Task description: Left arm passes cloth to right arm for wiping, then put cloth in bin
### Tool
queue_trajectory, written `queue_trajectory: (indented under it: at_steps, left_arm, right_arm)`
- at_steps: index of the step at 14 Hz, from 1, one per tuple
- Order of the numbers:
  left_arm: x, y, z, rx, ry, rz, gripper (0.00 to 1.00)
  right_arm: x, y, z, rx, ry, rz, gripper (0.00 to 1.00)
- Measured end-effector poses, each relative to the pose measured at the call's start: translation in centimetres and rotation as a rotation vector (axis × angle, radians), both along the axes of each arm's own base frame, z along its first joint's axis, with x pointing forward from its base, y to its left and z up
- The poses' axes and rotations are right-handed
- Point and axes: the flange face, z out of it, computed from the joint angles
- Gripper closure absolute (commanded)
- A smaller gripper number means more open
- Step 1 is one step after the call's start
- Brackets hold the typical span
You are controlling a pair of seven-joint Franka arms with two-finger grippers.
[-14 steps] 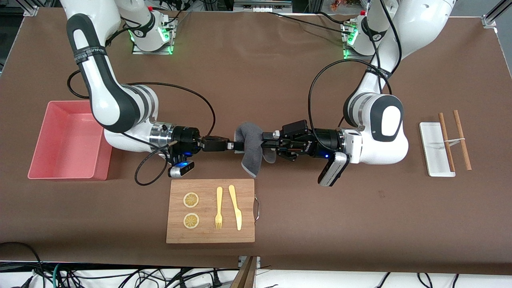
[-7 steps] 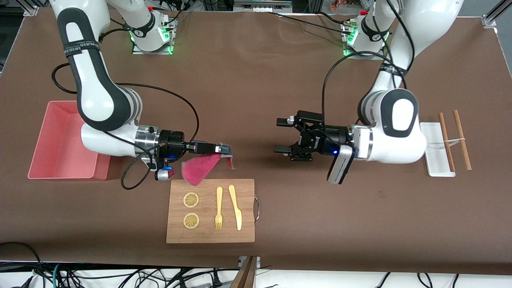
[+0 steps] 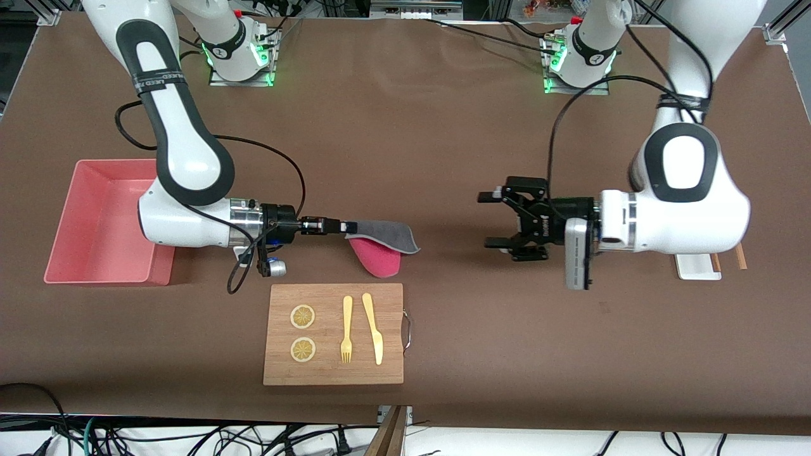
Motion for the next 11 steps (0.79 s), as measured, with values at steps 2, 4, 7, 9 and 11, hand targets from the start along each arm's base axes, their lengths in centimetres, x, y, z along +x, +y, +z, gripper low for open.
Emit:
queue_trajectory:
  at_steps: [2,4,7,9,11]
  left_arm:
    - [0.1,3.9,1.1,0.159,-0.06,-0.014,0.0]
    - [-0.4,7.7,3.0,0.309,-0.108,-0.034,0.0]
    - [-1.7,12.9,6.2,0.544,-0.172,-0.054,0.0]
    - [-2.7,15.7,8.3,0.737,-0.217,-0.073,0.0]
    - [-4.0,18.1,10.2,0.848,-0.216,-0.082,0.0]
  right_arm:
    - [-0.8,-0.8,1.2,-0.146,0.03,0.066,1.0]
    - [-1.7,-1.7,2.7,-0.248,0.047,0.137,1.0]
    - [-3.1,-3.4,2.5,-0.382,0.086,0.234,1.0]
    - [-4.0,-4.6,0.5,-0.48,0.102,0.286,1.0]
    - [-5.0,-5.9,-2.1,-0.59,0.124,0.341,1.0]
